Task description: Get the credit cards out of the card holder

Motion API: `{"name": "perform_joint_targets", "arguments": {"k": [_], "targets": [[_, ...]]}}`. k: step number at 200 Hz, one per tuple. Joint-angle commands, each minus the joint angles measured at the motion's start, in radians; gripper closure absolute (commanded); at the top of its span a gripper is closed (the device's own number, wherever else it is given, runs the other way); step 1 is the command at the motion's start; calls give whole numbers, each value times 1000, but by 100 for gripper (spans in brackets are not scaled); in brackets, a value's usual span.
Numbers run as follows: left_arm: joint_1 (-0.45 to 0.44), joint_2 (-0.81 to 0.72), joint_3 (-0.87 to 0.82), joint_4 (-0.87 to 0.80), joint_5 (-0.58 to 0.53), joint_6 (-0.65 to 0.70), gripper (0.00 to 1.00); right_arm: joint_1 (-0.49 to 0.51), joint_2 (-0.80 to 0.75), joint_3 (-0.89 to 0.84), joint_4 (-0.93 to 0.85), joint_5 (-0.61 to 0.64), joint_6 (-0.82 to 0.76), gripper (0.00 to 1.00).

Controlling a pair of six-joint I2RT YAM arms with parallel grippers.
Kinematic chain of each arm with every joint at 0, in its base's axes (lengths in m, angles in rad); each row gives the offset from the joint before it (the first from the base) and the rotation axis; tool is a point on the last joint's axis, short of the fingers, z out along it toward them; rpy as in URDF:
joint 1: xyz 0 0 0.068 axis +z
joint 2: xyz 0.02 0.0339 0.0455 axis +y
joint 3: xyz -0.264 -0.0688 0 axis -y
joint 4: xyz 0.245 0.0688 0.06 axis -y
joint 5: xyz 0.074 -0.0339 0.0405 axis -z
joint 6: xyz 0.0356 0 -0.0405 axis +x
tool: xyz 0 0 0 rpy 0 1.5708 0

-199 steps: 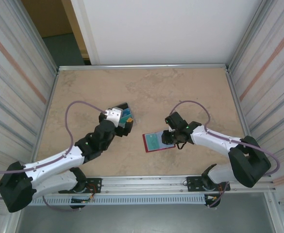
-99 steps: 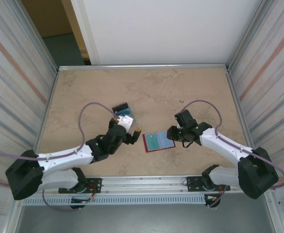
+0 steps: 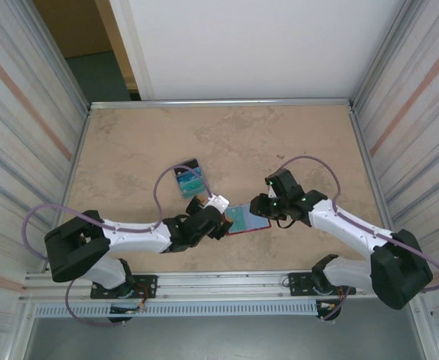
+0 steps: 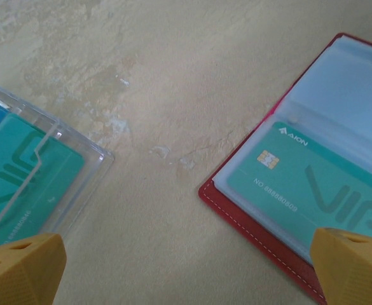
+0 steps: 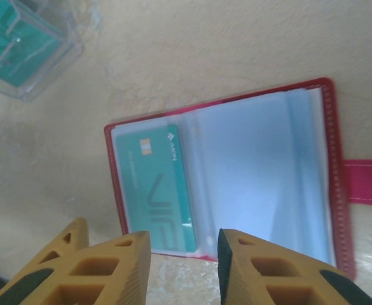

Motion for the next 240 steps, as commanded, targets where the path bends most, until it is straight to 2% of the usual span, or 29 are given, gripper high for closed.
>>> {"name": "perform_joint_targets", "arguments": {"k": [1,71,240], "targets": [[0,32,31,-2,-4,-37,1,28,55,21,34,-50,20,69],[31,107,61,-10,40,-49,1,55,229,54,77,-62,8,73],[69,170,98,-83,56,-48,1,-15,295,-13,212,-191,13,79]]}}
